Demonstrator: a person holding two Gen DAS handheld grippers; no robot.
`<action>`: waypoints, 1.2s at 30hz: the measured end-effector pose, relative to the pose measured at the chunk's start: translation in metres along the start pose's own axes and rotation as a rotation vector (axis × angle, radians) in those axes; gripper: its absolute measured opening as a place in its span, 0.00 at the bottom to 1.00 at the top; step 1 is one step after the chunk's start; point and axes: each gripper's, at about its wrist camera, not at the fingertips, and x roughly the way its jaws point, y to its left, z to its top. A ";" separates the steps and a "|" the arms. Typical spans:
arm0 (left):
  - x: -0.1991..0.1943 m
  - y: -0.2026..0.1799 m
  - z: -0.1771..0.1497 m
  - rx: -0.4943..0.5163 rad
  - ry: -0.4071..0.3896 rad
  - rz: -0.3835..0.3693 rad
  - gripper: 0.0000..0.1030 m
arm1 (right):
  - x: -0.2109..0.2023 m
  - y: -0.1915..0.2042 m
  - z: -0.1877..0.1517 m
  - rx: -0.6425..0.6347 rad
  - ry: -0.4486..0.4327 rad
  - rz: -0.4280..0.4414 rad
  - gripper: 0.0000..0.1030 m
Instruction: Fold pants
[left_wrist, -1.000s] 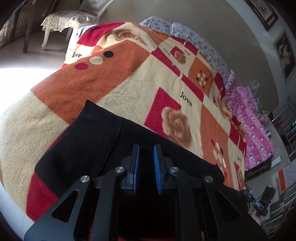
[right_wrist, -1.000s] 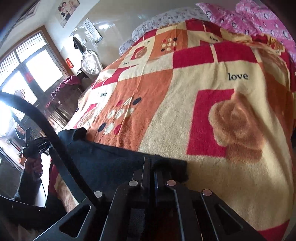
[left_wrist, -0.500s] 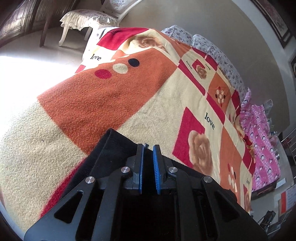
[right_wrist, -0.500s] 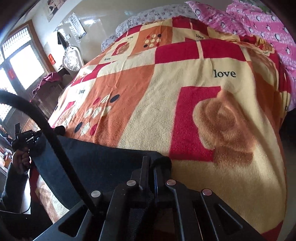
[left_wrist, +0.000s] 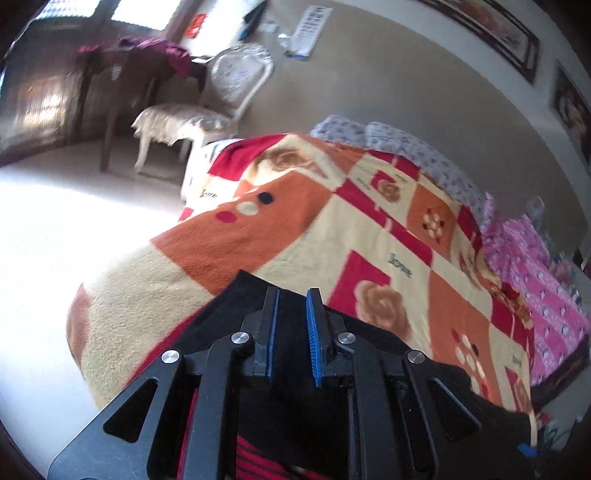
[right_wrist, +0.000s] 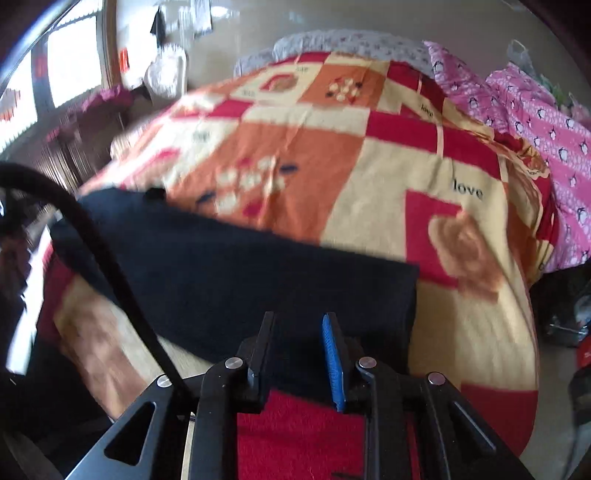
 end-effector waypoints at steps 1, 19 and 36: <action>-0.002 -0.012 -0.007 0.064 0.016 -0.035 0.12 | 0.004 -0.007 -0.014 0.025 -0.007 0.011 0.26; 0.018 -0.001 -0.053 0.124 0.157 0.021 0.11 | 0.055 -0.007 0.059 0.189 -0.047 0.064 0.76; 0.066 -0.110 -0.065 0.302 0.285 -0.036 0.56 | 0.064 0.019 0.061 0.023 0.015 -0.003 0.94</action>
